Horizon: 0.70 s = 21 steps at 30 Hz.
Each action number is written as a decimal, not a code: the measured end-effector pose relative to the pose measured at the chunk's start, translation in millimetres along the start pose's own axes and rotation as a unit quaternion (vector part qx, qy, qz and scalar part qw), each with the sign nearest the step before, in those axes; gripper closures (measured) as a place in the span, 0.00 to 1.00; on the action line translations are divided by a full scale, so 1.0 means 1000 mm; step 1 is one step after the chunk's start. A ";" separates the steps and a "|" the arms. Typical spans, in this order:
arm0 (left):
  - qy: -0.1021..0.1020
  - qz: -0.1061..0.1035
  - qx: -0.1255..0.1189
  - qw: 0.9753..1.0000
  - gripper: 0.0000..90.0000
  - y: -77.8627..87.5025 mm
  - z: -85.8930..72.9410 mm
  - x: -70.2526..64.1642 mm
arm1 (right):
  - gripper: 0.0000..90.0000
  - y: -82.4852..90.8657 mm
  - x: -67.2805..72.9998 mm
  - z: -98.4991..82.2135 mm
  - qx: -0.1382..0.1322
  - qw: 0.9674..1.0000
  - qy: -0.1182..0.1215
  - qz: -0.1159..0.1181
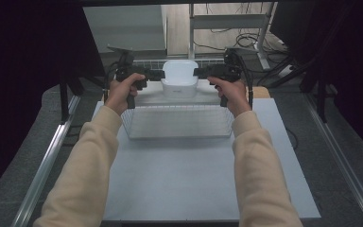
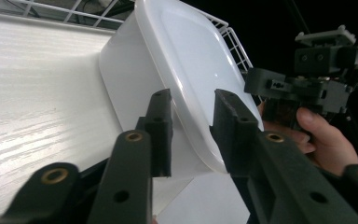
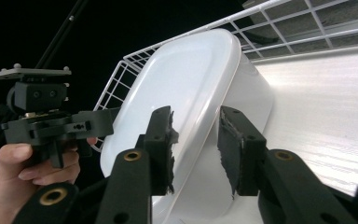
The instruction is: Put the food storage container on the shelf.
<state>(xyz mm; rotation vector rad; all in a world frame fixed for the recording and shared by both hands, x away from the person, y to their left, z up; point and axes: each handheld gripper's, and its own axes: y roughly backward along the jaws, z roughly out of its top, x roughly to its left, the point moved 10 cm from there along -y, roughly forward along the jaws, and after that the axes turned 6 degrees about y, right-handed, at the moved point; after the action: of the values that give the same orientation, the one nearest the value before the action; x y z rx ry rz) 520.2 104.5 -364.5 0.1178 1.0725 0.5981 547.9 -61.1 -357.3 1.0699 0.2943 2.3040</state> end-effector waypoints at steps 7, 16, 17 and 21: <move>-0.063 0.042 -0.039 0.996 0.42 0.016 -0.001 -0.014 | 0.49 0.022 0.016 0.004 -0.038 0.997 0.069 -0.024; -0.154 0.094 -0.049 0.982 0.33 0.043 -0.031 -0.029 | 0.42 0.055 0.030 -0.024 -0.023 0.983 0.178 -0.027; -0.163 0.097 -0.049 0.981 0.33 0.047 -0.038 -0.030 | 0.41 0.059 0.031 -0.030 -0.020 0.982 0.186 -0.026; -0.219 0.131 -0.043 0.966 0.32 0.059 -0.073 -0.029 | 0.38 0.077 0.036 -0.054 -0.019 0.975 0.220 -0.030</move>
<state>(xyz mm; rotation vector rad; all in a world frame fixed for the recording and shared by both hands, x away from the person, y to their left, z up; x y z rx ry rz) 425.1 125.0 -355.5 0.3051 0.6036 0.8117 457.4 -100.0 -338.2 0.5112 0.4435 2.4614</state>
